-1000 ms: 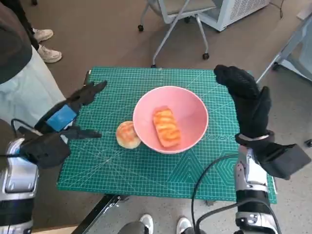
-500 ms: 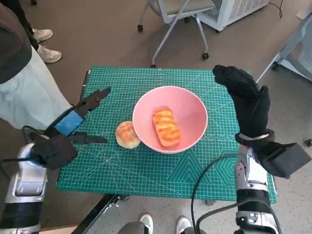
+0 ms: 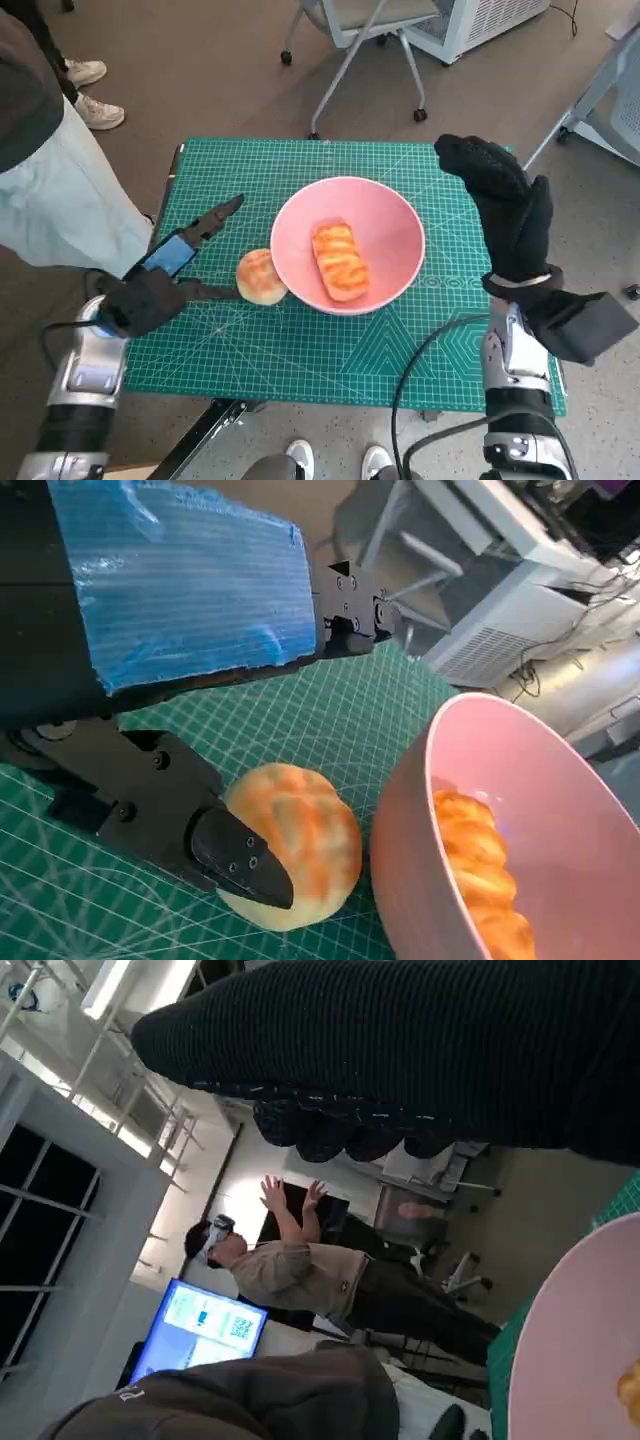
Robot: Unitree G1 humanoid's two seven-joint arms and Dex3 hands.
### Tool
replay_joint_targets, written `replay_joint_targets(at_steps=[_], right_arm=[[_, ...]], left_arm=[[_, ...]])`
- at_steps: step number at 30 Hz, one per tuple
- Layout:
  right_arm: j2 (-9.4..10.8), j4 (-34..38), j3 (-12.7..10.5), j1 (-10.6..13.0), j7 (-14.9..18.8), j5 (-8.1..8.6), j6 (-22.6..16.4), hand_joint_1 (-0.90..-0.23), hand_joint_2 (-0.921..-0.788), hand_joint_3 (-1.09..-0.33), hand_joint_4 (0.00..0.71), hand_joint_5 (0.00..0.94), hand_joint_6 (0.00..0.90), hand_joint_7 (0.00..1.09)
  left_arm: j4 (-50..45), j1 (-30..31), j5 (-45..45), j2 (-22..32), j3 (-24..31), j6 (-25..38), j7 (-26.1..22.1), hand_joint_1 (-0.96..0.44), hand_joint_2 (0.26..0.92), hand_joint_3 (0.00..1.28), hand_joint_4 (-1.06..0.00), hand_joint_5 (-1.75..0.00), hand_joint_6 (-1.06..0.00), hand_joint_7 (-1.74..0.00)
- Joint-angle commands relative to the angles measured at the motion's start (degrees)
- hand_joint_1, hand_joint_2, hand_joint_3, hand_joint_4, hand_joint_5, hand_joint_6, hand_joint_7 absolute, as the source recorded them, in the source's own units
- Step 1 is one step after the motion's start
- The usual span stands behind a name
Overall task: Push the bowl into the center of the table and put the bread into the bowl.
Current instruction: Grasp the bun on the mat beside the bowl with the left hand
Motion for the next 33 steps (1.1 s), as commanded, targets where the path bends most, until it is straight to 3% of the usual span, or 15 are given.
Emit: replay_joint_targets(at_steps=[1, 18, 33], right_arm=[[-0.4, 0.2, -0.2, 0.8, 0.4, -0.03, 0.8, -0.707, -0.921, -0.851, 0.174, 0.001, 0.039, 0.56], [-0.9, 0.5, -0.8, 0.8, -0.3, -0.29, 0.8, -0.708, -0.921, -0.85, 0.175, 0.001, 0.038, 0.57], [-0.8, 0.9, -1.2, 0.4, -0.7, -0.47, 0.7, -0.695, -0.921, -0.848, 0.177, 0.002, 0.042, 0.57]], left_arm=[[3.0, -1.7, 0.7, -1.1, -1.2, -0.4, 1.2, -0.27, 0.791, 0.01, -0.06, -0.01, -0.11, -0.01], [9.5, -4.6, 1.3, -2.4, -4.4, 2.9, 0.9, -0.24, 0.807, 0.01, -0.11, -0.01, -0.16, -0.02], [8.9, -5.4, 1.5, -3.4, -6.3, 13.9, 0.1, -0.01, 0.837, 0.01, -0.33, -0.03, -0.33, -0.05]])
